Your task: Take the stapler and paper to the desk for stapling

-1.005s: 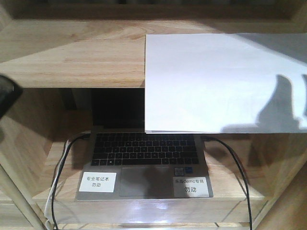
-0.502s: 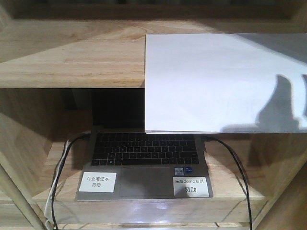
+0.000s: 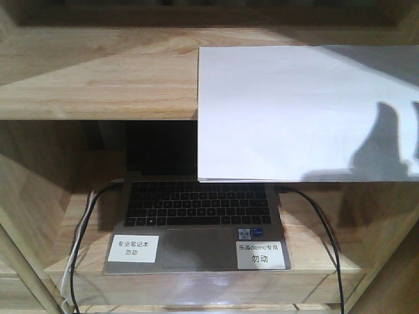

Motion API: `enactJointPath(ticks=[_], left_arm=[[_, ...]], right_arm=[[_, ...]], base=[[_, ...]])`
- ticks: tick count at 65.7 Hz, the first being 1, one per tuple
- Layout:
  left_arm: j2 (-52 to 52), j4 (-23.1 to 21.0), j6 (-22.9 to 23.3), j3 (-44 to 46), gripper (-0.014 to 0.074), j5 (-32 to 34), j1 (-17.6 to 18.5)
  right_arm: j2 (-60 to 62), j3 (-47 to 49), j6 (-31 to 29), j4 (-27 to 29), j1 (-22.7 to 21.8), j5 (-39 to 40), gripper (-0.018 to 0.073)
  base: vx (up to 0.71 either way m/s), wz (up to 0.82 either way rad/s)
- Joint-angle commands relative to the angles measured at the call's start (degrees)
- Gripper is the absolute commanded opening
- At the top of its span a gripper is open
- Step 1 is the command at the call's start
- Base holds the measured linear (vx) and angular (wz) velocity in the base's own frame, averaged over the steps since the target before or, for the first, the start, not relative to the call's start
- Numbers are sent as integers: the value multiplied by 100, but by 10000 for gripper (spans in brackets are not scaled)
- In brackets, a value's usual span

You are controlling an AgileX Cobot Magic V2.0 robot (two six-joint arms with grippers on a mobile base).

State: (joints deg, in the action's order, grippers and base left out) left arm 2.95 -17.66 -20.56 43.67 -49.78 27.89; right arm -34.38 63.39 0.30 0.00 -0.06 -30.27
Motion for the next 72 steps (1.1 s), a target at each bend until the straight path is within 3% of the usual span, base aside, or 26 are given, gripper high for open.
enactJointPath(ticks=[1, 72], left_arm=[[115, -141, -12, 133, -6, 642, 5], [115, -141, -12, 133, -6, 642, 5]], right_arm=[[-68, 159, -30, 0, -29, 402, 253], [-68, 159, -30, -41, -29, 403, 283]], base=[[0, 0], [0, 0]])
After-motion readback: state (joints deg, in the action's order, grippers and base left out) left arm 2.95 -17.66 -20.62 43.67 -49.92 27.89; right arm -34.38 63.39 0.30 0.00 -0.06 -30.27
